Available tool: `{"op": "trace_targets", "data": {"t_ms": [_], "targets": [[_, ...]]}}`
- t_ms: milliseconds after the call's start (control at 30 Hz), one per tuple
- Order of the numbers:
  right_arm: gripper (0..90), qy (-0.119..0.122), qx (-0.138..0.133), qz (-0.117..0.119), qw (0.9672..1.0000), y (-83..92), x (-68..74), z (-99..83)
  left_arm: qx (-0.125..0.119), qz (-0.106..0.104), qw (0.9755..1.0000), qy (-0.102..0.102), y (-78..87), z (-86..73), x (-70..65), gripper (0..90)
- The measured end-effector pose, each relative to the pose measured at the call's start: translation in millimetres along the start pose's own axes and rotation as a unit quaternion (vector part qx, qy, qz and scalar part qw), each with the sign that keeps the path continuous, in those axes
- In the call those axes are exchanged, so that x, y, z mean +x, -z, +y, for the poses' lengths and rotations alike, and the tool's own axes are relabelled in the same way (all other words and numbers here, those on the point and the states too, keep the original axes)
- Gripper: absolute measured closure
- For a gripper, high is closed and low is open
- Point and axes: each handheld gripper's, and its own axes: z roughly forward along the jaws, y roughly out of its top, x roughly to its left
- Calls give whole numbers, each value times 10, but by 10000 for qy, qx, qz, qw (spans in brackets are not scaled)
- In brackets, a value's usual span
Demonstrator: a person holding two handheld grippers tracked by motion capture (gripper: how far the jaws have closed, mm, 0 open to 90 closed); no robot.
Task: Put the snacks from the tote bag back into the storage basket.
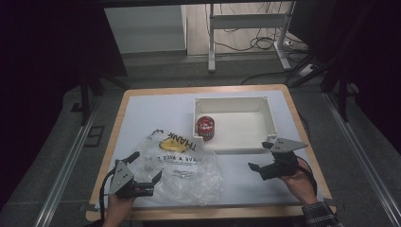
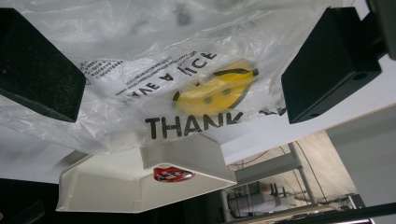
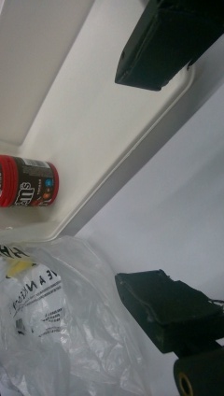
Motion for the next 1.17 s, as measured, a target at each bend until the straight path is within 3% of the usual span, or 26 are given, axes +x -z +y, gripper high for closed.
{"op": "trace_targets", "data": {"t_ms": [367,700,1167], "targets": [[55,-86,-36,-126,9999,109,-15,-103,-8,-14,10000,37,0,-1,4,0],[54,-128,-225,-271,9993,227,-23,-189,-10,-17,10000,60,0,-3,8,0],[54,-306,-217,-457,9982,313,-98,-345,5,-34,10000,47,-15,2,3,0]]}}
